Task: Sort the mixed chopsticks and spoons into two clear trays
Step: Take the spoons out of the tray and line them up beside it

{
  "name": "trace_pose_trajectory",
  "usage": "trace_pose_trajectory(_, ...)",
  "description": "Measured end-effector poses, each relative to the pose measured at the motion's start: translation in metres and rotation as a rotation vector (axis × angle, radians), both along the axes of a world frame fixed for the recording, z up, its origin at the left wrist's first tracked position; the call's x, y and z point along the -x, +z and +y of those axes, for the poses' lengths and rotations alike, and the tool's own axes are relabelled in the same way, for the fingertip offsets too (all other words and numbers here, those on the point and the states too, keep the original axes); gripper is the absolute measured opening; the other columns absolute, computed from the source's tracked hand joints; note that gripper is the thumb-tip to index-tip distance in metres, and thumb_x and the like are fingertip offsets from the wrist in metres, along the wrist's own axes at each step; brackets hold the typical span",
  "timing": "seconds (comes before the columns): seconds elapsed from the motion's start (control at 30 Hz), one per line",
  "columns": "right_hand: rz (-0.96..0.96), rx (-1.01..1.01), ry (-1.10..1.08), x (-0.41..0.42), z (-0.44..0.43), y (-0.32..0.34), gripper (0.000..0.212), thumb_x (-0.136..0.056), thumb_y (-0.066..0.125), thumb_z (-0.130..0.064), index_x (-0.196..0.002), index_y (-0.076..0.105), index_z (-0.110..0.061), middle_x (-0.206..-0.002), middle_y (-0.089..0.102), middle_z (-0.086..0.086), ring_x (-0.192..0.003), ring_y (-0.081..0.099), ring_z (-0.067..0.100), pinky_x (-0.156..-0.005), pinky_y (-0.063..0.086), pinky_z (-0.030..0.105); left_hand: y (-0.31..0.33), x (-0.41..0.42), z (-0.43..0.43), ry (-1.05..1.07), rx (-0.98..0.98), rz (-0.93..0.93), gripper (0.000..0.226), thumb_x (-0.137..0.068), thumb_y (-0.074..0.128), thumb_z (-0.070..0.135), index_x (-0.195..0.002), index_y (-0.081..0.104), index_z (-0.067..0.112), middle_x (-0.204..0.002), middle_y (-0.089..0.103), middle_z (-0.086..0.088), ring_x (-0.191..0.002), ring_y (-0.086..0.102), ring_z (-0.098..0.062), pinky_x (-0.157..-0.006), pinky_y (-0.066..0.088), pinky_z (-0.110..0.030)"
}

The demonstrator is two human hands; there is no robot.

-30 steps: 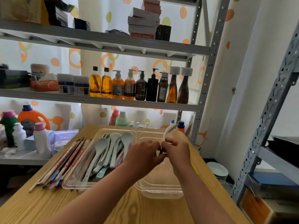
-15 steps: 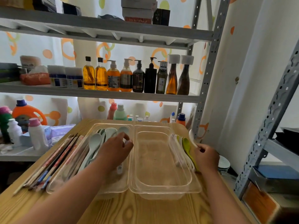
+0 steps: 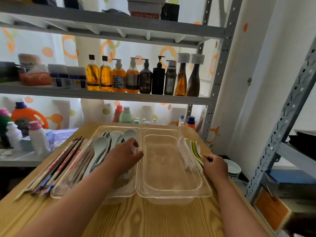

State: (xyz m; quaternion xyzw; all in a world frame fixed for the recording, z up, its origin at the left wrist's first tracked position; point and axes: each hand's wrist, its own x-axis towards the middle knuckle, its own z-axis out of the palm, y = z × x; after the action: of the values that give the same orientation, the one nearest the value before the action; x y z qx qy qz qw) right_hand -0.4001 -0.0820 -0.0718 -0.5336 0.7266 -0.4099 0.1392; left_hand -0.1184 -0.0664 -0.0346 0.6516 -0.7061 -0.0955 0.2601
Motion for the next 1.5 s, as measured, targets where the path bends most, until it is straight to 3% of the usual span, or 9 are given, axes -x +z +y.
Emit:
trace_pose_trajectory(0.17, -0.045, -0.042, 0.074, 0.000, 0.000, 0.002, 0.027, -0.091, 0.057, -0.016, -0.114, 0.066, -0.005, -0.108, 0.068, 0.013, -0.089, 0.060, 0.023, -0.078, 0.047, 0.029, -0.001, -0.001, 0.000, -0.019, -0.020, 0.014, 0.031, -0.092, 0.052, 0.046, -0.116, 0.049, 0.026, -0.108, 0.066, -0.002, -0.080, 0.060, -0.013, -0.074, 0.050, -0.027)
trace_pose_trajectory(0.33, -0.058, -0.039, 0.110, -0.002, 0.002, 0.004, 0.026, -0.091, 0.058, -0.019, -0.112, 0.066, -0.005, -0.105, 0.068, 0.011, -0.075, 0.054, 0.012, -0.067, 0.038, 0.024, -0.002, -0.002, -0.001, -0.022, -0.024, 0.020, 0.032, -0.092, 0.052, 0.047, -0.116, 0.048, 0.027, -0.110, 0.065, -0.002, -0.084, 0.060, -0.014, -0.080, 0.053, -0.030)
trace_pose_trajectory(0.53, -0.050, -0.095, 0.109, 0.001, 0.000, 0.004, 0.030, -0.095, 0.050, -0.016, -0.119, 0.064, -0.004, -0.111, 0.067, 0.013, -0.097, 0.060, 0.024, -0.076, 0.039, 0.025, -0.003, -0.002, -0.001, -0.033, -0.016, 0.024, 0.033, -0.092, 0.050, 0.047, -0.118, 0.048, 0.026, -0.099, 0.062, 0.002, -0.081, 0.059, -0.011, -0.072, 0.047, -0.025)
trace_pose_trajectory(0.7, -0.027, -0.081, 0.110, 0.000, 0.002, 0.004, 0.027, -0.095, 0.047, -0.015, -0.107, 0.067, -0.001, -0.097, 0.069, 0.016, -0.062, 0.052, 0.012, -0.061, 0.039, 0.027, -0.002, -0.003, -0.001, -0.041, -0.020, 0.023, 0.032, -0.093, 0.049, 0.046, -0.118, 0.048, 0.026, -0.096, 0.063, 0.003, -0.076, 0.059, -0.010, -0.070, 0.047, -0.025)
trace_pose_trajectory(0.87, -0.082, -0.031, 0.044, 0.001, 0.000, 0.003, 0.030, -0.094, 0.050, -0.018, -0.117, 0.063, -0.003, -0.114, 0.065, 0.015, -0.099, 0.058, 0.026, -0.082, 0.041, 0.030, 0.000, -0.002, 0.001, -0.041, -0.022, 0.017, 0.033, -0.093, 0.050, 0.045, -0.119, 0.048, 0.025, -0.099, 0.063, 0.002, -0.080, 0.059, -0.012, -0.075, 0.049, -0.027)
trace_pose_trajectory(1.13, -0.091, -0.014, -0.012, 0.001, -0.003, 0.002, 0.029, -0.093, 0.051, -0.020, -0.113, 0.065, -0.004, -0.112, 0.066, 0.015, -0.103, 0.057, 0.030, -0.086, 0.044, 0.035, 0.001, -0.001, 0.002, -0.032, -0.035, 0.009, 0.033, -0.093, 0.049, 0.046, -0.120, 0.047, 0.025, -0.105, 0.065, -0.001, -0.082, 0.061, -0.014, -0.081, 0.053, -0.032)
trace_pose_trajectory(1.33, -0.034, 0.097, -0.010, -0.005, 0.001, 0.011, 0.026, -0.094, 0.049, -0.015, -0.105, 0.067, 0.000, -0.102, 0.067, 0.017, -0.086, 0.055, 0.024, -0.070, 0.038, 0.026, 0.003, -0.002, 0.003, -0.023, -0.068, 0.080, 0.031, -0.091, 0.054, 0.045, -0.116, 0.050, 0.026, -0.106, 0.065, -0.003, -0.086, 0.062, -0.016, -0.082, 0.055, -0.033)
trace_pose_trajectory(1.43, 0.009, 0.152, 0.068, -0.019, 0.006, 0.023, 0.024, -0.095, 0.049, -0.017, -0.094, 0.068, -0.001, -0.087, 0.066, 0.014, -0.068, 0.054, 0.014, -0.054, 0.034, 0.018, 0.008, -0.005, 0.003, -0.019, -0.079, 0.101, 0.025, -0.091, 0.055, 0.043, -0.110, 0.055, 0.027, -0.095, 0.065, 0.001, -0.077, 0.064, -0.012, -0.074, 0.055, -0.029)
trace_pose_trajectory(1.5, 0.031, 0.192, 0.139, -0.029, 0.008, 0.033, 0.024, -0.094, 0.050, -0.019, -0.090, 0.067, -0.002, -0.082, 0.066, 0.011, -0.061, 0.049, 0.008, -0.052, 0.034, 0.015, 0.014, -0.007, 0.001, -0.042, -0.092, 0.084, 0.024, -0.094, 0.053, 0.039, -0.111, 0.058, 0.023, -0.083, 0.065, 0.006, -0.070, 0.064, -0.007, -0.067, 0.053, -0.024)
